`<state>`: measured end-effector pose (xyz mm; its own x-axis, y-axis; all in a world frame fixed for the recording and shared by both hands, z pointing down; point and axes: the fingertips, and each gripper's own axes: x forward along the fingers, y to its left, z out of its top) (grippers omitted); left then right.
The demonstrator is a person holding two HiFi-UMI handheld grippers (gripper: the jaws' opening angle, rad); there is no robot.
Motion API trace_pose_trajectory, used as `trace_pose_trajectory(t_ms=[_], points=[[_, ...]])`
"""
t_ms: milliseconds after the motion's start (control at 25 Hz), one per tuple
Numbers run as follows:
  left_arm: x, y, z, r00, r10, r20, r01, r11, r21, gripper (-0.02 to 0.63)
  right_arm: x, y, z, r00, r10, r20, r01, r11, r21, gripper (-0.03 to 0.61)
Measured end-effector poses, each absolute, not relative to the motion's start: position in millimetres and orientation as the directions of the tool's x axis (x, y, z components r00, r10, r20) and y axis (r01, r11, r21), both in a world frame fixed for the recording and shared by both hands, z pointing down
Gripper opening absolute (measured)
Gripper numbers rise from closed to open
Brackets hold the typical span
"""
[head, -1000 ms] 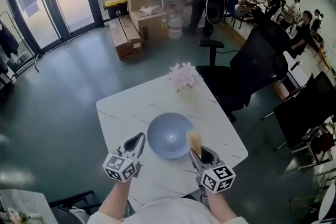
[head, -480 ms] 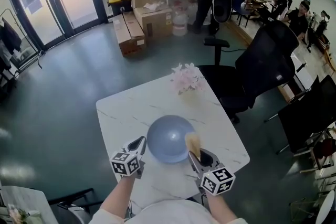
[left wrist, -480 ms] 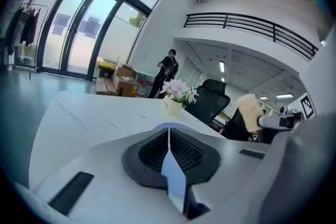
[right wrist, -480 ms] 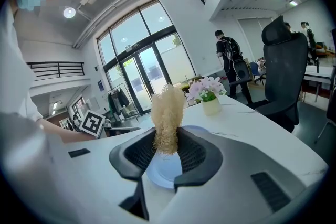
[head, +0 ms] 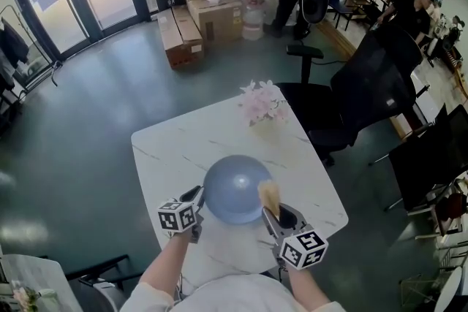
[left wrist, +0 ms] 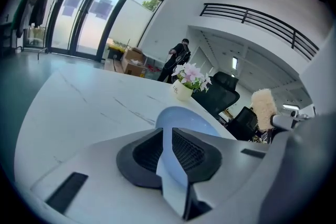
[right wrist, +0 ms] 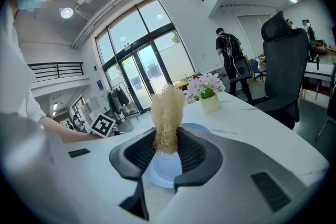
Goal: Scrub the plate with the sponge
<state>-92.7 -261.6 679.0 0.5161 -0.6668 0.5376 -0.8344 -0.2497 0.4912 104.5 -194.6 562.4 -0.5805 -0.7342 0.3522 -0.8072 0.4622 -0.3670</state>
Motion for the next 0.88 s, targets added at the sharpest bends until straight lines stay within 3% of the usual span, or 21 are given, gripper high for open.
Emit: trace_pose_trajectory(t_ms=[40,120,200,720,880], points=[[-92,-262,683,0.516,-0.659,0.547,-0.833,-0.236,0.501,0.058,105,-195,563,-0.580,-0.734,0.353,-0.807,0.461,-0.368,0.121],[-91,-261,692,0.517,-0.642,0.566,-0.826,-0.201,0.527,0.177,106,-194,564,-0.581,-0.735,0.351,-0.806,0.459,-0.373,0.121],[-89,-261,699,0.525,-0.624,0.579,-0.817,-0.179,0.548,0.193,107,-195,564,-0.578,-0.738,0.349,-0.807,0.455,-0.376,0.121],[-78,-264,730,0.524,-0.509,0.683,-0.831,-0.128,0.542,0.194,123,-197,569,-0.546,-0.754,0.365,-0.829,0.422,-0.368,0.121],[-76,-261,739,0.514,-0.477,0.713,-0.842,-0.122,0.526,0.117,125,-197,571,-0.540,-0.756,0.370,-0.833,0.415,-0.367,0.121]])
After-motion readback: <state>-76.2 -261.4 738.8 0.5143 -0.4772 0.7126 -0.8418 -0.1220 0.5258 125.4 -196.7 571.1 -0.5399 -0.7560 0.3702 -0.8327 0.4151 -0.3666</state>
